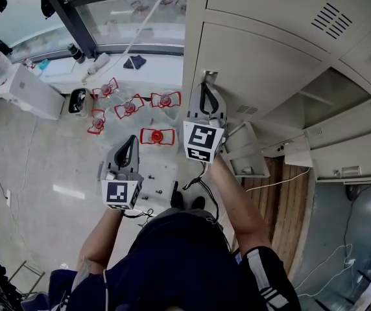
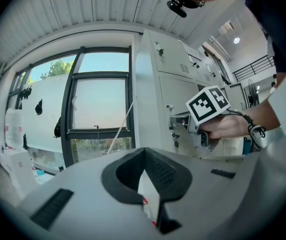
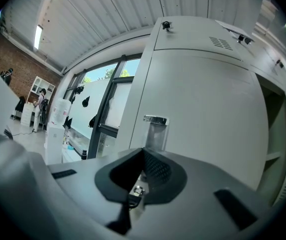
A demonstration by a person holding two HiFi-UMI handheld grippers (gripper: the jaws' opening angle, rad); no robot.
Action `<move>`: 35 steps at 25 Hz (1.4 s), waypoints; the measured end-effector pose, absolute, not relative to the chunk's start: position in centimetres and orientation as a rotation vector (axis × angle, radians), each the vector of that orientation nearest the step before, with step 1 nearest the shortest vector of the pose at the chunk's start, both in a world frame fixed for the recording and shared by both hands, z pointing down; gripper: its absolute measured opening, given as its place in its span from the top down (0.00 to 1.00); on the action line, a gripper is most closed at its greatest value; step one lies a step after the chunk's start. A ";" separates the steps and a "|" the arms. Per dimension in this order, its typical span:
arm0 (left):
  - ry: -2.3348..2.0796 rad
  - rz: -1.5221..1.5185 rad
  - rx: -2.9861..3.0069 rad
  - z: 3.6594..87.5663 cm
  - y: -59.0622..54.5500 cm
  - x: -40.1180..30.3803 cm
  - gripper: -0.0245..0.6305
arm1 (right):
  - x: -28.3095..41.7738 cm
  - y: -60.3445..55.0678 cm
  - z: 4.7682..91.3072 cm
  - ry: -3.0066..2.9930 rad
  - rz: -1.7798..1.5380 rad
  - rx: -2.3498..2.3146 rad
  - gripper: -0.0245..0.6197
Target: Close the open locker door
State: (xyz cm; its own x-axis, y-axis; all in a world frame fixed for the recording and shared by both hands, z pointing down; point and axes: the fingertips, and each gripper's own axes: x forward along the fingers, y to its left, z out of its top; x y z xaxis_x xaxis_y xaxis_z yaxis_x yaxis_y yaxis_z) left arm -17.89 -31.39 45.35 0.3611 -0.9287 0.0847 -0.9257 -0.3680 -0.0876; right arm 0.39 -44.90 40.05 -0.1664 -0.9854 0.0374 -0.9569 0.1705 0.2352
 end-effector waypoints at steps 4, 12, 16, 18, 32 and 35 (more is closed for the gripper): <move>1.751 -0.175 -2.569 45.1 -31.3 -17.8 0.96 | 0.5 -44.7 39.8 -2.277 -0.252 1.882 0.96; 1.744 -0.147 -2.573 44.2 -31.3 -17.1 0.96 | -0.2 -42.8 39.5 -2.461 -0.180 1.778 0.96; 1.712 -0.174 -2.557 44.2 -31.4 -16.8 0.96 | -0.1 -41.4 39.4 -2.516 -0.163 1.734 0.96; 1.704 -0.166 -2.552 43.9 -31.4 -16.4 0.96 | 0.1 -40.6 39.5 -2.524 -0.168 1.722 0.96; 1.655 -0.094 -2.553 42.9 -31.0 -12.9 0.96 | 4.3 -33.5 41.5 -2.573 -0.138 1.692 0.96; 1.648 -0.074 -2.553 42.8 -30.8 -12.0 0.96 | 5.6 -32.1 42.2 -2.569 -0.113 1.693 0.96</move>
State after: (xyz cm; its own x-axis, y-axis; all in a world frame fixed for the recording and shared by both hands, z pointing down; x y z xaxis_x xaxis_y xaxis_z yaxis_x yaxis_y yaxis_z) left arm -11.98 -30.77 42.78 0.4122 -0.9110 -0.0145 -0.9060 -0.4082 -0.1118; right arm 5.65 -32.10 42.21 -0.3940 -0.9190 0.0122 -0.9144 0.3933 0.0954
